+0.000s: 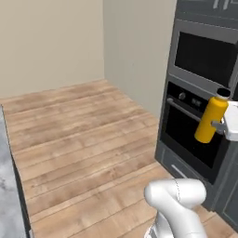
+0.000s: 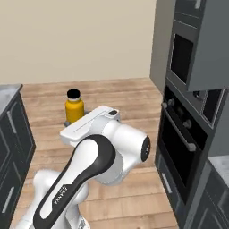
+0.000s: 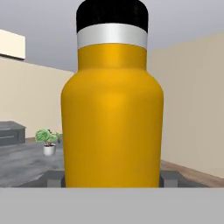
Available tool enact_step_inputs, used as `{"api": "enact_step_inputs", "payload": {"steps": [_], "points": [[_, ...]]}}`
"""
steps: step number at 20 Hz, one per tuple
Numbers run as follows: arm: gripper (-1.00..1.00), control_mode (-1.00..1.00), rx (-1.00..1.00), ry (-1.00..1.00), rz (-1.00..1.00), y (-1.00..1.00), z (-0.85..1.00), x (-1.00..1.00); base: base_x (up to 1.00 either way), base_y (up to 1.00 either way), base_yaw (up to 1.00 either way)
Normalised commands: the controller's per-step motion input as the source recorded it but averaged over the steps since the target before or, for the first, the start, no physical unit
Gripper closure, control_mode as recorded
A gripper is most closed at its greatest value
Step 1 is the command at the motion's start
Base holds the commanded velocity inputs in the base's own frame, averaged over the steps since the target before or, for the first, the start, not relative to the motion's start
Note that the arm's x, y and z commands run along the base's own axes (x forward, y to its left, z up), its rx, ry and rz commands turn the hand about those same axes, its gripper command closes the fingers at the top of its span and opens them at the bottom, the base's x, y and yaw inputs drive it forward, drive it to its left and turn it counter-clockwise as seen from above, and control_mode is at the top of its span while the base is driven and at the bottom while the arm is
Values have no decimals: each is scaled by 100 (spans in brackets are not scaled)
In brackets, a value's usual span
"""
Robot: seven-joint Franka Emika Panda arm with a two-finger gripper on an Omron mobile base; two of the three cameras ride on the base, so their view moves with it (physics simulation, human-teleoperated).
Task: Pick the water bottle, milk, bottled water from the counter and place them in the open cabinet.
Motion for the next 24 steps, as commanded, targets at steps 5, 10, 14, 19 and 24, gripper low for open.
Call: {"api": "enact_step_inputs", "payload": {"steps": [5,10,14,19,24], "points": [[100,100,0,0,0,0,0,0,-21,19,-57],[100,100,0,0,0,0,0,0,-19,13,-58],[100,100,0,0,0,0,0,0,-25,10,-58],[100,100,0,0,0,0,0,0,-18,10,-58],[100,100,0,0,0,0,0,0,0,13,-57]]}}
